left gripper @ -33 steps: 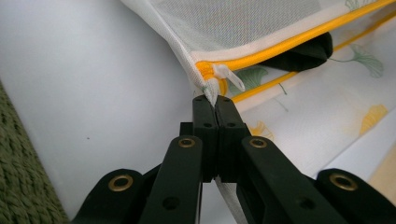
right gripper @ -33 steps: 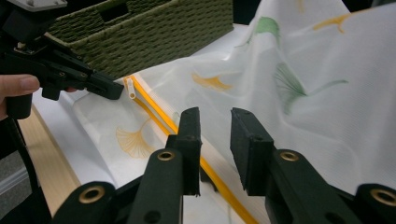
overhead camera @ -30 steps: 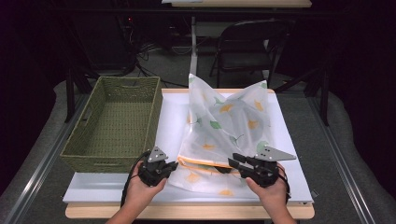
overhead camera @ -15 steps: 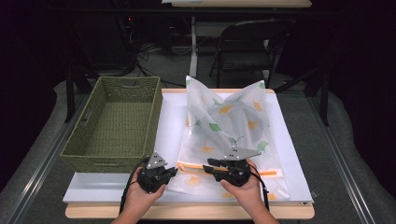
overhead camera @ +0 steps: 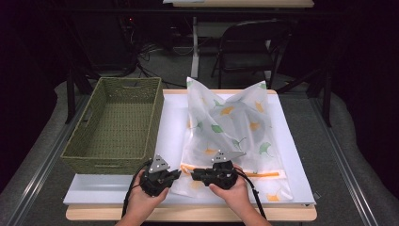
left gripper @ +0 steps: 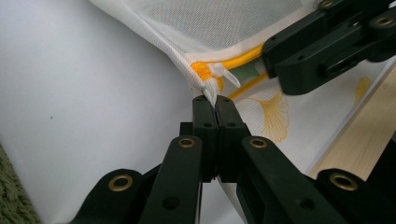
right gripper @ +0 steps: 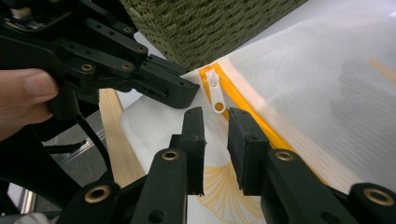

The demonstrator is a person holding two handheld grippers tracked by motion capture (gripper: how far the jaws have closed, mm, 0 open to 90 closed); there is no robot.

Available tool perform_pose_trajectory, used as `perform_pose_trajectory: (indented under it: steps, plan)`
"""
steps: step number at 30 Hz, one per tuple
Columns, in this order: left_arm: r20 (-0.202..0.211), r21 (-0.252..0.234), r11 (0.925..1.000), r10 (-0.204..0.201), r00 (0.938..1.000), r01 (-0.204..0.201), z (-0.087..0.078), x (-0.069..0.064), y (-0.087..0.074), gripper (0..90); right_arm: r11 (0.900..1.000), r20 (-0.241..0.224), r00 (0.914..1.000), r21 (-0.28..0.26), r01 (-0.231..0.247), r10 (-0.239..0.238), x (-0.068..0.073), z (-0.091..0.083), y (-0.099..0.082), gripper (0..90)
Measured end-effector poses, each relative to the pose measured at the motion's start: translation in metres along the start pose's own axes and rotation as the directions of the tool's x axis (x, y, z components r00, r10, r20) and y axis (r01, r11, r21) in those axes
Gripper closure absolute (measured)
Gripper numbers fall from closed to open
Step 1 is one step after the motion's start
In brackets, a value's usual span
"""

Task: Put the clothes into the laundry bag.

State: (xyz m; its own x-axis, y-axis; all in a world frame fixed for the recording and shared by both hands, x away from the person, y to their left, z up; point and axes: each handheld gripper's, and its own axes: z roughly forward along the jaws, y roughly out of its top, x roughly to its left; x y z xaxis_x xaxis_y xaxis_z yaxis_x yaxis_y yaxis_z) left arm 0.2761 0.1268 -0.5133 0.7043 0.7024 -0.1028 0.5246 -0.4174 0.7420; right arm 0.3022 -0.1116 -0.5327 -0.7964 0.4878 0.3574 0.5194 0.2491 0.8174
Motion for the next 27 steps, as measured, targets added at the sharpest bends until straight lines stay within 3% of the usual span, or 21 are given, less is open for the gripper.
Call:
perform_pose_trajectory:
  steps: [3,11,14,16,24,25,27]
  plan:
    - [-0.004,-0.004,1.0000,0.005,1.0000,-0.005,0.000,0.000,-0.002,89.2,0.9996,-0.016,0.9998,0.022,-0.016,0.016,-0.003,0.008,-0.001,71.6]
    - [0.015,-0.008,0.9999,-0.011,0.9998,0.011,0.001,-0.003,-0.005,89.2,0.9979,-0.076,0.9954,0.033,-0.056,0.058,-0.010,0.022,-0.002,70.7]
    - [0.020,0.001,1.0000,-0.005,0.9998,0.004,0.001,-0.002,-0.005,89.2,0.9974,-0.088,0.9941,0.039,-0.061,0.064,-0.010,0.023,-0.002,72.0]
    - [0.016,0.003,0.9999,-0.010,0.9998,0.010,0.003,-0.002,-0.007,89.2,0.9981,-0.099,0.9937,0.039,-0.047,0.051,-0.009,0.023,-0.002,79.2]
    - [0.016,0.010,0.9999,-0.012,0.9998,0.012,0.004,-0.001,-0.008,89.1,0.9983,-0.104,0.9934,0.036,-0.046,0.050,-0.009,0.023,-0.001,81.4]
    - [0.021,0.007,0.9999,-0.014,0.9997,0.013,0.004,-0.002,-0.008,89.1,0.9976,-0.102,0.9926,0.024,-0.064,0.066,-0.008,0.020,0.000,86.5]
    - [0.016,0.008,0.9999,-0.015,0.9998,0.015,0.005,-0.004,-0.008,89.1,0.9965,-0.110,0.9904,0.019,-0.082,0.084,-0.009,0.021,0.000,84.4]
